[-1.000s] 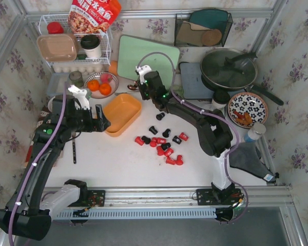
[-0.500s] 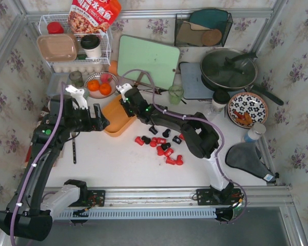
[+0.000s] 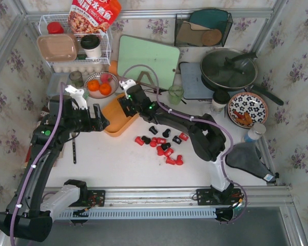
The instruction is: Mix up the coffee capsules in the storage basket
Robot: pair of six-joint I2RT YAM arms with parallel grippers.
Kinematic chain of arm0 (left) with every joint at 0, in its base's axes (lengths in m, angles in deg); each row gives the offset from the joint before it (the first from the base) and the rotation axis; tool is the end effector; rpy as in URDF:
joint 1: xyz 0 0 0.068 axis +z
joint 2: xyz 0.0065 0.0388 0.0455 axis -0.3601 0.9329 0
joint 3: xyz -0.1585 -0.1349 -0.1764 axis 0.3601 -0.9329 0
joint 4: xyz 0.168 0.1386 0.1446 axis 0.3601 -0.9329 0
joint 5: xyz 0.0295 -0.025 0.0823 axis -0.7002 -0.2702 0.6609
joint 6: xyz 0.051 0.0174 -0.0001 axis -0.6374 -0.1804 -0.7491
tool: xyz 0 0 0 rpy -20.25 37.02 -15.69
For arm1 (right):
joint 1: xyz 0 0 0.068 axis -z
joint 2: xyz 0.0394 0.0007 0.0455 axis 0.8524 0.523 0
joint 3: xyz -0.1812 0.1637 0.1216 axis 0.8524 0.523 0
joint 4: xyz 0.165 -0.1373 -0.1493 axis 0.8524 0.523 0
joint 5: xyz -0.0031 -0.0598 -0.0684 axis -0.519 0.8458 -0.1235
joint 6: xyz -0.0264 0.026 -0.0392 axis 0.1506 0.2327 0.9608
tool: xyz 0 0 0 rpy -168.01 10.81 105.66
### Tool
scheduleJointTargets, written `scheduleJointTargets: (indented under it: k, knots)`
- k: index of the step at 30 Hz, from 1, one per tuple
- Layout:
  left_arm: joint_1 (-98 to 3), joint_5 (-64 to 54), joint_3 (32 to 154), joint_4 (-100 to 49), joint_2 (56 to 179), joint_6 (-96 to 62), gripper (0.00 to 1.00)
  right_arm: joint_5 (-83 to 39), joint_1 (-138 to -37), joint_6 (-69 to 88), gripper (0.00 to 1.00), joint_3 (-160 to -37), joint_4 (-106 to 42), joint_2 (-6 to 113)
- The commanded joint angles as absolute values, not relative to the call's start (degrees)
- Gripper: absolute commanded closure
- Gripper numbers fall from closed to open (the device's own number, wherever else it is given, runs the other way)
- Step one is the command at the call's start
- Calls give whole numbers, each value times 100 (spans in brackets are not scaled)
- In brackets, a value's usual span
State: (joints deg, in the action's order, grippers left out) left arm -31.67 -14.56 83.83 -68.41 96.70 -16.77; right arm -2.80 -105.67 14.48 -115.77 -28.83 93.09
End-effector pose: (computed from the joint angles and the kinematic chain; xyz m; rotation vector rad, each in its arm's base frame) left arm 0.1869 -0.0461 0.3660 0.1629 2.1559 -0.5650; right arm 0.3396 0.3562 0.2248 -0.7077 1.9983 0.2939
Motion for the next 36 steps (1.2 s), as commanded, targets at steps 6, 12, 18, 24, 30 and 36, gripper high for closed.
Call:
scheduleJointTargets:
  k: [6, 12, 18, 24, 30, 36]
  knots:
    - [-3138, -1565, 8358, -6699, 9684, -1616, 12, 316, -10571, 1462, 17, -10515, -2961, 7531]
    - [-3130, -1381, 8368, -6777, 9702, -1467, 1, 966, -10576, 1457, 7, -9182, -3037, 5834]
    - [-3173, -1263, 8345, -6776, 9869, -1336, 1, 1735, -10573, 1652, 0, -8079, -2760, 4268]
    - [-4195, -469, 8388, -6930, 10100, -1298, 1, 2133, -10570, 1732, 0, -7215, -2444, 3144]
    - [-5205, 764, 8497, -7274, 10346, -1195, 1, 2277, -10566, 1632, 0, -6870, -1972, 2446]
    - [-6207, 2225, 8931, -7946, 10749, -964, 1, 2031, -10567, 1244, 0, -6835, -1441, 2063]
